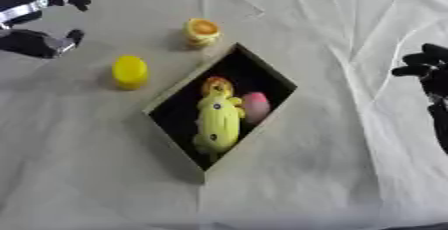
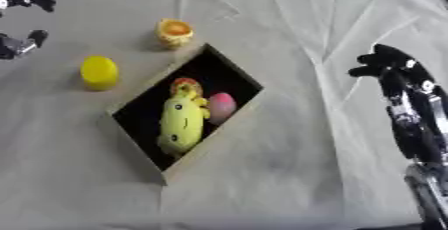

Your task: Pick up objects on the table and place them in the box.

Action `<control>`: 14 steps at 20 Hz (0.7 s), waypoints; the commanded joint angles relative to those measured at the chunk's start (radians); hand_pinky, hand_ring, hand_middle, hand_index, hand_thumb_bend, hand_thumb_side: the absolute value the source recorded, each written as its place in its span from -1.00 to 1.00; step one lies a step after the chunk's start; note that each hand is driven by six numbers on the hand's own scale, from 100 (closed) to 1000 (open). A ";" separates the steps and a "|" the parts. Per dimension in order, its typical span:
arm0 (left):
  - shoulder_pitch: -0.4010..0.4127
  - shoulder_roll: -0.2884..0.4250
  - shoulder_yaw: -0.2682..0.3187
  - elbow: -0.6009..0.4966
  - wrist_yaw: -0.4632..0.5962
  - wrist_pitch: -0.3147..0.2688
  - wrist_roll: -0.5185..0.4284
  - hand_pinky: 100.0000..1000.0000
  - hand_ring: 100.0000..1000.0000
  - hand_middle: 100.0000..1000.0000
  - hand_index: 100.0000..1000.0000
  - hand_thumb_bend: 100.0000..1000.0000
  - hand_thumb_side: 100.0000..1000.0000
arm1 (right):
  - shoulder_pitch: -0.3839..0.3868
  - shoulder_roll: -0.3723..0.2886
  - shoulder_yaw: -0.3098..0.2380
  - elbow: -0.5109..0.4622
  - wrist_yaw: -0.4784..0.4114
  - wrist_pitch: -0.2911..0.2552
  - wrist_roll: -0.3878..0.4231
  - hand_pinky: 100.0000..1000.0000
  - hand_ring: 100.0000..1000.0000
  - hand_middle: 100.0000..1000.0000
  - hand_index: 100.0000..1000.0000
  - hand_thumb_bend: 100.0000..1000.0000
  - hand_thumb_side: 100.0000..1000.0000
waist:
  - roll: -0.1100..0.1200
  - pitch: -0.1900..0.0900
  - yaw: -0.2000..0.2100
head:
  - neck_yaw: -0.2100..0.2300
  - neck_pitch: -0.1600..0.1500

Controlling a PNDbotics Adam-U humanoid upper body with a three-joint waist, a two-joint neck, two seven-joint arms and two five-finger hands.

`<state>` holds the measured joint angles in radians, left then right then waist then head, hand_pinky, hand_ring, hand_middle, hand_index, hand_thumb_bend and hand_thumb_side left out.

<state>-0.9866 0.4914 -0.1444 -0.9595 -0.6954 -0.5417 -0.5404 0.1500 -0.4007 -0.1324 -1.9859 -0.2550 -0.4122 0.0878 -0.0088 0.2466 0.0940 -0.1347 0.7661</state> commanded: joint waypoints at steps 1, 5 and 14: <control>-0.030 0.005 0.012 0.013 -0.045 -0.020 -0.004 0.84 0.82 0.53 0.85 -0.60 -0.20 | -0.005 -0.017 -0.007 -0.014 -0.006 -0.003 0.001 1.00 0.34 0.38 0.69 -1.00 0.16 | 0.012 -0.020 -0.003 | 0.001 0.004; -0.037 -0.007 0.012 0.042 -0.112 -0.041 0.010 0.87 0.85 0.56 0.87 -0.50 -0.24 | -0.006 -0.016 -0.007 -0.014 -0.010 -0.001 0.003 1.00 0.34 0.38 0.69 -1.00 0.17 | 0.013 -0.019 -0.006 | 0.004 0.004; -0.032 -0.036 -0.001 0.051 -0.084 -0.101 -0.037 0.92 0.91 0.63 0.90 -0.72 -0.09 | -0.008 -0.010 -0.005 -0.014 -0.009 0.010 0.004 1.00 0.34 0.37 0.69 -1.00 0.17 | 0.011 -0.018 -0.008 | 0.004 0.004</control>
<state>-0.9966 0.4407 -0.1459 -0.8903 -0.7904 -0.5875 -0.5208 0.1482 -0.3999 -0.1320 -1.9859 -0.2575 -0.4049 0.0915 -0.0088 0.2466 0.0870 -0.1335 0.7661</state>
